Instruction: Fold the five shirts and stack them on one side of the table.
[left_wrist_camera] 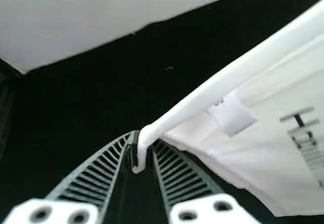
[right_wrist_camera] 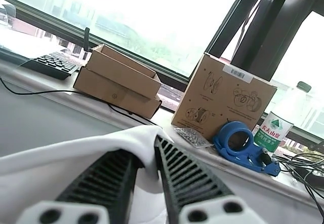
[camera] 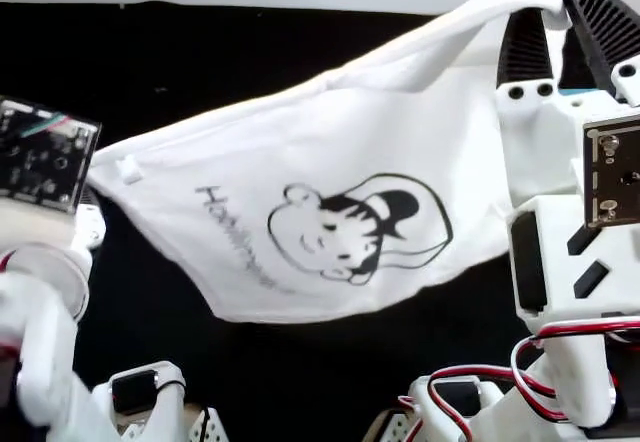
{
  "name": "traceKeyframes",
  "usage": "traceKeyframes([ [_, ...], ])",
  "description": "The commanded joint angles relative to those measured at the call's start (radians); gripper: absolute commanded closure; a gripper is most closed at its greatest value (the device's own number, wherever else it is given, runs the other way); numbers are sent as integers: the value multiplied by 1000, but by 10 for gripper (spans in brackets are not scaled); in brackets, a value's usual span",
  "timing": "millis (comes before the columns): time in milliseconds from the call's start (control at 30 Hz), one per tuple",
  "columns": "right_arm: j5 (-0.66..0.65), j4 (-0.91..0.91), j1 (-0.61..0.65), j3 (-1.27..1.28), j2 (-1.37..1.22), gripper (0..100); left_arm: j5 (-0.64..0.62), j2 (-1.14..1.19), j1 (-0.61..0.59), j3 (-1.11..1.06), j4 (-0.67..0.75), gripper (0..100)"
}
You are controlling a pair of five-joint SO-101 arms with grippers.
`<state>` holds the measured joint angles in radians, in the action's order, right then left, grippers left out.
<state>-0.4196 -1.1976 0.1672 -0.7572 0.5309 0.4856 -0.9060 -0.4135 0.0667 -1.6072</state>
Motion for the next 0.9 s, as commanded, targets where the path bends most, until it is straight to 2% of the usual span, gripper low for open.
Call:
traceKeyframes([
  [0, -9, 13, -13, -7, 13, 993, -9, -16, 4, 7, 23, 992],
  [267, -9, -130, -12, -2, 114, 993, -8, -208, 4, 154, 20, 992],
  [467, -9, -173, -12, -1, 223, 993, -8, -331, 4, 163, 25, 992],
  [600, -9, -173, -12, 1, 242, 993, -6, -358, -45, 163, 26, 992],
  [733, -5, -163, -7, 65, 196, 993, -5, -354, -61, 130, 51, 992],
  [867, 17, -127, 22, 226, 93, 993, -8, -300, -61, -51, 123, 992],
])
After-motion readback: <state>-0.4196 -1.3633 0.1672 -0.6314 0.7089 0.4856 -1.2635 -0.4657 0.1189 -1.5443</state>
